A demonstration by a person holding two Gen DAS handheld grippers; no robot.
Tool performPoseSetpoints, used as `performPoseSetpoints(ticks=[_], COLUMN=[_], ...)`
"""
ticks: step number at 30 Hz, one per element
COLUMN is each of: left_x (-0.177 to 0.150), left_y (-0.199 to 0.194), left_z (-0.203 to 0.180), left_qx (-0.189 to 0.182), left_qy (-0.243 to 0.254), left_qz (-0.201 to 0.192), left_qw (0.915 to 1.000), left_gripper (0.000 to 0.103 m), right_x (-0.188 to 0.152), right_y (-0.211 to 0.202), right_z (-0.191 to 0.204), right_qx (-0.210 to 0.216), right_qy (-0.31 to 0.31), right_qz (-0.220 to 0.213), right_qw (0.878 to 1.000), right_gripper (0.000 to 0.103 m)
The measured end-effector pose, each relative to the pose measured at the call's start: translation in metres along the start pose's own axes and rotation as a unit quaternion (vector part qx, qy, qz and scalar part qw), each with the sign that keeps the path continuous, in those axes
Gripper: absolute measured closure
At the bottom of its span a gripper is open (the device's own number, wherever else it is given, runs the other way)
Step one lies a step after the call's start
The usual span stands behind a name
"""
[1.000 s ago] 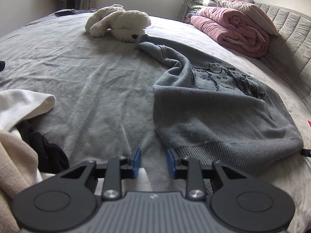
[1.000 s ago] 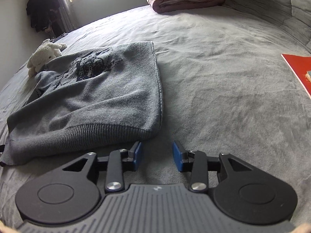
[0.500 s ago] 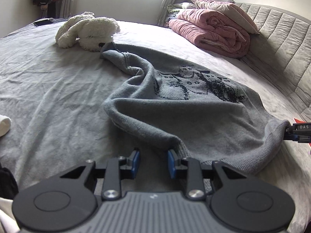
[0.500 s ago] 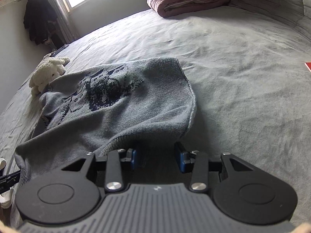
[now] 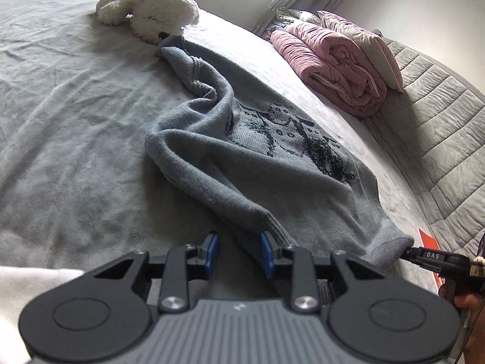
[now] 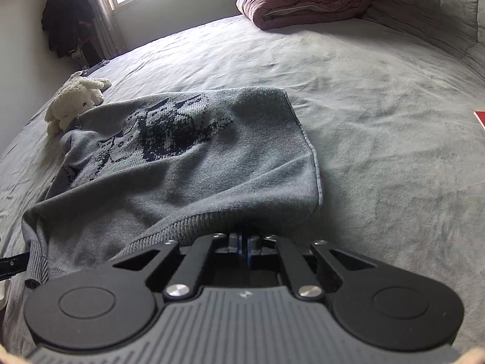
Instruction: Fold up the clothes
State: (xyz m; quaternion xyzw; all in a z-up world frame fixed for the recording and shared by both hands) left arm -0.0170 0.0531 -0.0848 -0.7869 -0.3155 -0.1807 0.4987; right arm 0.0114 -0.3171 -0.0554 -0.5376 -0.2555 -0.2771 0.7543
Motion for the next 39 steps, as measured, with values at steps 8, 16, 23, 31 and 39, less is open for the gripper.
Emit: performPoseSetpoints(ticks=[8,16,23,31,39], left_x=[0.004,0.008,0.007,-0.003,-0.008], left_y=[0.003,-0.007,-0.029,-0.024,-0.010], left_z=[0.002,-0.014,-0.002,0.027,0.030], left_qx=[-0.067,-0.069,-0.036,-0.016,-0.036], left_qy=[-0.083,-0.072,-0.063,-0.089,-0.127], left_qz=[0.012,-0.019,-0.025,0.020,0.032], left_qw=[0.9942,0.9948,0.9971,0.9957,0.9907], left_gripper=[0.074,0.103,0.103,0.096,0.082], right_x=[-0.007,-0.007,-0.009,-0.012,-0.013], right_y=[-0.040,-0.045,-0.041,-0.036,-0.034], right_z=[-0.037,-0.052,-0.058,-0.061,-0.056], right_qx=[-0.040,-0.053,-0.048,-0.049,-0.036], right_qy=[0.029,0.044,0.055,0.062,0.065], right_qz=[-0.011,-0.008,0.002,0.019,0.020], right_qw=[0.999,0.998,0.997,0.997,0.997], right_gripper=[0.100,0.100,0.100,0.089,0.069])
Point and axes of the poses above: each gripper's, at about its wrist camera, not at the fingertips, and y roughly the way its jaws point, z to its left, x to its top, the point moved 3 cm from there along y, roughly the way its jaws point, and after that the axes turned 7 degrees about x, right-handed, at the moved point
